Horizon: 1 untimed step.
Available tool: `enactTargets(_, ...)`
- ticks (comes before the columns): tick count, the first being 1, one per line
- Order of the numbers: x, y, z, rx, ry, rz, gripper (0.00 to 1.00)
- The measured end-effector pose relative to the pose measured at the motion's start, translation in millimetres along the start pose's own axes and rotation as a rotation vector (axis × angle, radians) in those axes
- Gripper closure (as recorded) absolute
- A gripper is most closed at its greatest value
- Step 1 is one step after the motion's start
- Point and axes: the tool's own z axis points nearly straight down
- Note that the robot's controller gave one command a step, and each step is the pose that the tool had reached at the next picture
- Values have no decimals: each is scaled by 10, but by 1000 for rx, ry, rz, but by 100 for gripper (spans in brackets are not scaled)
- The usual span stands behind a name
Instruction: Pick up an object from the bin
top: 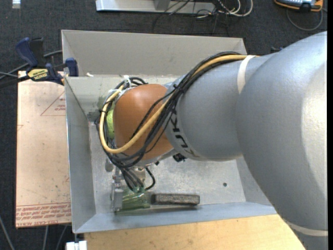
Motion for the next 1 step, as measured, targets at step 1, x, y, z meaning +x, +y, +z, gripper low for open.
enactTargets(1,-21,-12,-45,-2,-7,5,0)
